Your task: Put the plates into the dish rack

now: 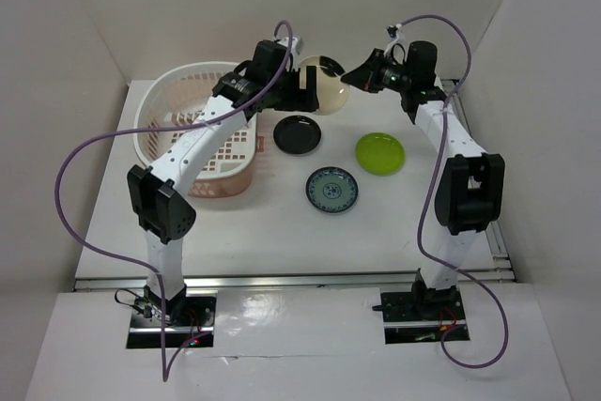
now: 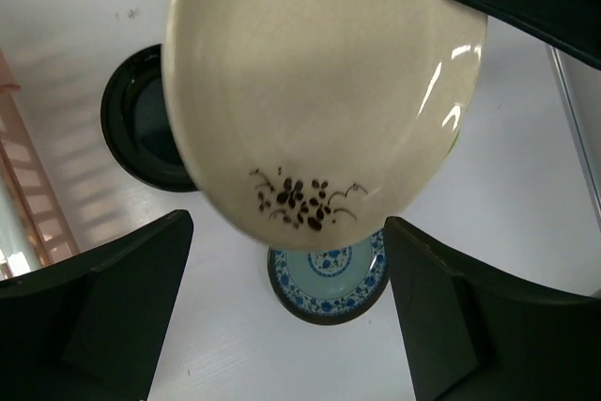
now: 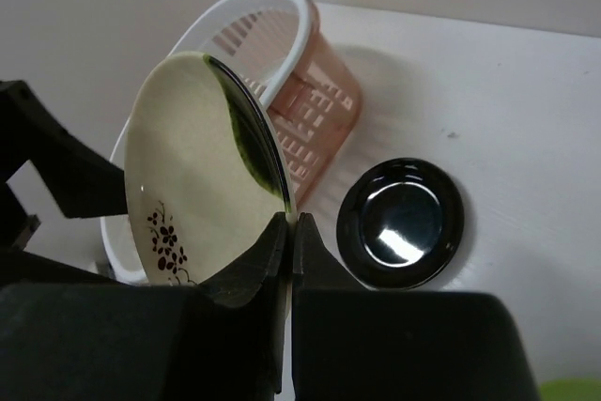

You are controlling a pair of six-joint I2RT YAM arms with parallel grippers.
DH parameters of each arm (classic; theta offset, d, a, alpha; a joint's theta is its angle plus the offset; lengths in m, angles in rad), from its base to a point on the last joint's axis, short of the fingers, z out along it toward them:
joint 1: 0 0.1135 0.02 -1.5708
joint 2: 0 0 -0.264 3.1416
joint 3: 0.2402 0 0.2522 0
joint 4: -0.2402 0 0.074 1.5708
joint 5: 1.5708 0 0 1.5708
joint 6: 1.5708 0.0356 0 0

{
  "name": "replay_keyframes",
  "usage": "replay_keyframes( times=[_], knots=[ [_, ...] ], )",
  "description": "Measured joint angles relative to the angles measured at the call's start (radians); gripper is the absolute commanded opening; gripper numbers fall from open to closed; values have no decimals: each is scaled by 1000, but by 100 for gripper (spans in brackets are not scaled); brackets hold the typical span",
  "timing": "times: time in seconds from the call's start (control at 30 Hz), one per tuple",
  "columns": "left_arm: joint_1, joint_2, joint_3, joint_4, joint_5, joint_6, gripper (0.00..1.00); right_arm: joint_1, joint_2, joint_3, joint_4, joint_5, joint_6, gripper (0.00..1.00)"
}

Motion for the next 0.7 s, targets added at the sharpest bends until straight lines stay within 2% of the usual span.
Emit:
replay_keyframes(
  times=[0.13, 0.23, 0.33, 0.47, 0.63, 0.7],
  knots=[
    [-3, -6, -60, 27, 21, -7, 91, 16, -31, -52, 5, -44, -12, 0],
    [-5, -37, -141, 60, 29, -24, 84, 17, -63, -98, 7, -73, -14, 0],
    [-5, -77, -206, 87, 32, -27, 83, 21, -72, -106, 0, -81, -31, 0],
    [-3, -119, -225, 102, 29, -27, 79, 32, -76, -108, -8, -78, -56, 0],
    [-3, -170, -234, 131, 25, -26, 79, 43, -89, -112, -14, -72, -70, 0],
    [-3, -179, -234, 139, 24, -26, 73, 47, -92, -112, -17, -71, -72, 0]
  ],
)
